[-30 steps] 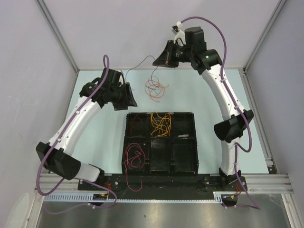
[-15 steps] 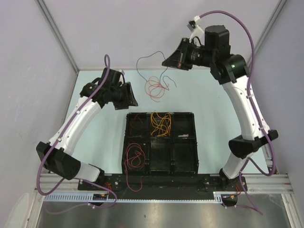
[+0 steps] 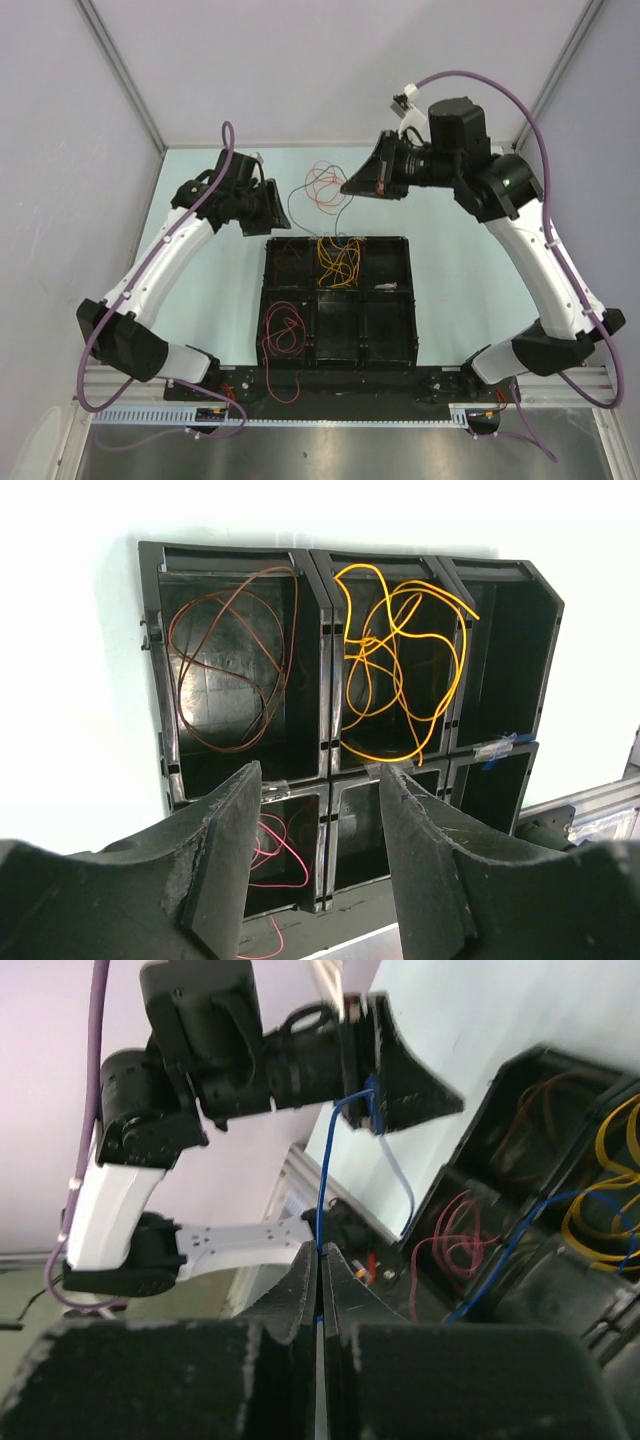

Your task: Untangle the cables

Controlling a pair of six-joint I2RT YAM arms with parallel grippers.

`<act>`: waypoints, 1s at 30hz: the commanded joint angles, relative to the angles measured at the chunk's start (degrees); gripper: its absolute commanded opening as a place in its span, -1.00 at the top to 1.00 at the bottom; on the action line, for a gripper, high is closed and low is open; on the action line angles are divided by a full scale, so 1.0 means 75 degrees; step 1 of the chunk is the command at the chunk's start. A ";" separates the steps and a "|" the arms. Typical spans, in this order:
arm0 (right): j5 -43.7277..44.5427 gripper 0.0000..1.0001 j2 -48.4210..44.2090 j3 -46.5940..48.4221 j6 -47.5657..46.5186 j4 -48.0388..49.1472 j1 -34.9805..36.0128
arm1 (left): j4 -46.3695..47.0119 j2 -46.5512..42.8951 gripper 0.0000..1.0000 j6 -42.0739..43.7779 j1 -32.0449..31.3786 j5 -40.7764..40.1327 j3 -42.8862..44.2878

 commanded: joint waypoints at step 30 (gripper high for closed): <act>0.0708 1.00 -0.2440 -0.5089 0.1536 0.1010 0.2009 | 0.0367 -0.0706 -0.11 -0.0007 -0.0182 0.0232 -0.0564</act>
